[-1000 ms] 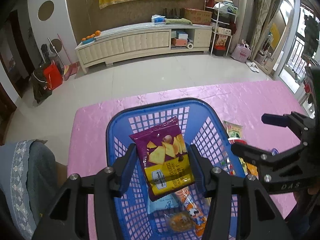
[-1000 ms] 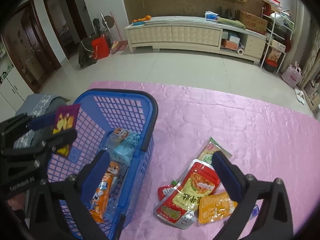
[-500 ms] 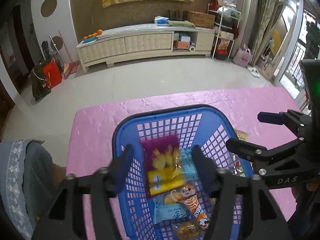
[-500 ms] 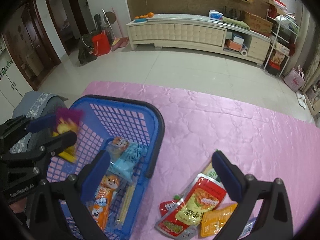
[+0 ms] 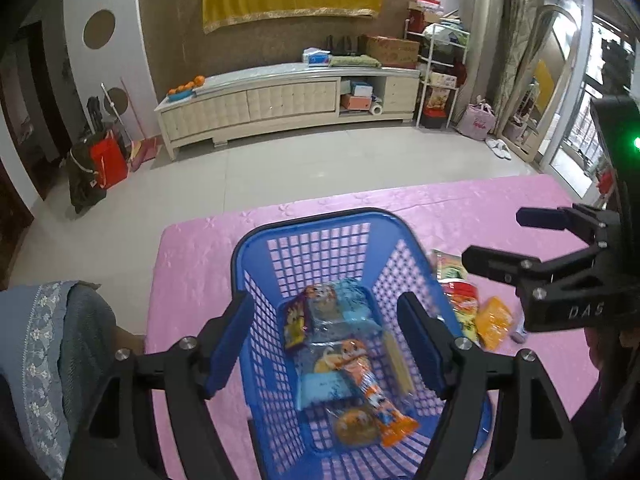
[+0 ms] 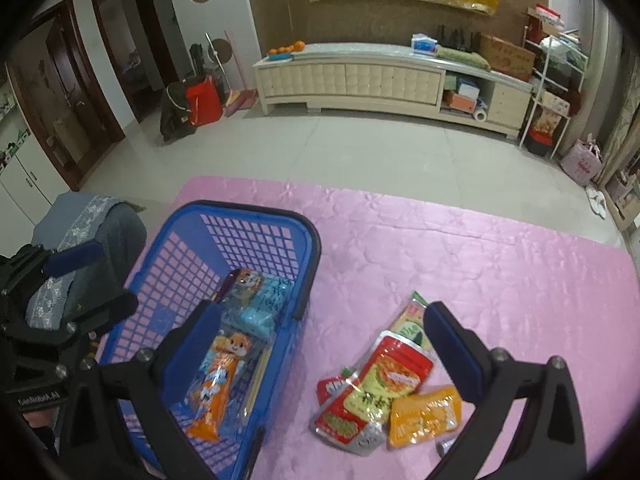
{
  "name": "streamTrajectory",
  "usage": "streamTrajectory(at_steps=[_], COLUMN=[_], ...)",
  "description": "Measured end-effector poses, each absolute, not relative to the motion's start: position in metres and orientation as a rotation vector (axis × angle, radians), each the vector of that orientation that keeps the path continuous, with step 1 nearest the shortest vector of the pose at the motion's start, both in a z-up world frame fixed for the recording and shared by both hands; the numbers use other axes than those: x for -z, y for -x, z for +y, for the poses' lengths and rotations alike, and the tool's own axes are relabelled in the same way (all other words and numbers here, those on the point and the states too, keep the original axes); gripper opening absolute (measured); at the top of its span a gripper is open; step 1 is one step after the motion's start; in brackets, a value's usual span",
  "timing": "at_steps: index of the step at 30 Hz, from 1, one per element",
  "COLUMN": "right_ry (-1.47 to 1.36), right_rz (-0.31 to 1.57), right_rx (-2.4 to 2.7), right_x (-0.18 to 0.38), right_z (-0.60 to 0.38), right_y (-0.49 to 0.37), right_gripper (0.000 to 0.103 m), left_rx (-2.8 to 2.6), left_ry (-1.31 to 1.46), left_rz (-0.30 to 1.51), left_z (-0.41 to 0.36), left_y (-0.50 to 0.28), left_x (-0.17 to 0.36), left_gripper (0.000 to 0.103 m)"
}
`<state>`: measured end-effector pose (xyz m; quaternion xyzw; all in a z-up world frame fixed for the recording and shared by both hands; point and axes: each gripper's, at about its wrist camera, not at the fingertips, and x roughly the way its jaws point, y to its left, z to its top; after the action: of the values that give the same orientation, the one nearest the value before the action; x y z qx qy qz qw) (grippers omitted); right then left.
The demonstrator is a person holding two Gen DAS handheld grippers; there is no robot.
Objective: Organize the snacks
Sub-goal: 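Withdraw both tools from the basket toward the remaining snacks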
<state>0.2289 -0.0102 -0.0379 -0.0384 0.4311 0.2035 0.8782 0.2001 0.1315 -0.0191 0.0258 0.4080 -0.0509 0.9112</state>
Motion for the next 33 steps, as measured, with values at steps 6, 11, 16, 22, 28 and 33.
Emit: streamTrajectory(at_steps=[6,11,16,22,28,33], right_ry=[0.070,0.061,0.055,0.054,0.055,0.052], right_rz=[0.875,0.860,0.863,0.870,0.890,0.913], right_rx=[-0.432,-0.414,-0.381,-0.364,-0.344,-0.325], right_x=[0.013,0.003,0.003,0.010,0.026,0.041], right_z=[-0.035,-0.064,-0.089,-0.117,-0.143,-0.167], right_y=[-0.197,-0.173,-0.158,-0.143,-0.136,-0.135], right_gripper=[0.103,0.103,0.103,0.103,0.103,0.103], left_rx=[0.166,0.199,0.225,0.243,0.259,0.286], left_ry=[-0.069,-0.117,-0.141,-0.162,-0.187,-0.205], left_rz=[0.771,0.751,0.745,0.753,0.778,0.799], left_z=[0.106,0.077,0.051,0.022,-0.005,-0.027], left_y=[-0.164,-0.143,-0.129,-0.124,-0.125,-0.130], left_x=[-0.011,-0.021,-0.022,-0.016,-0.002,0.009], left_gripper=[0.079,0.083,0.083,0.083,0.083,0.083])
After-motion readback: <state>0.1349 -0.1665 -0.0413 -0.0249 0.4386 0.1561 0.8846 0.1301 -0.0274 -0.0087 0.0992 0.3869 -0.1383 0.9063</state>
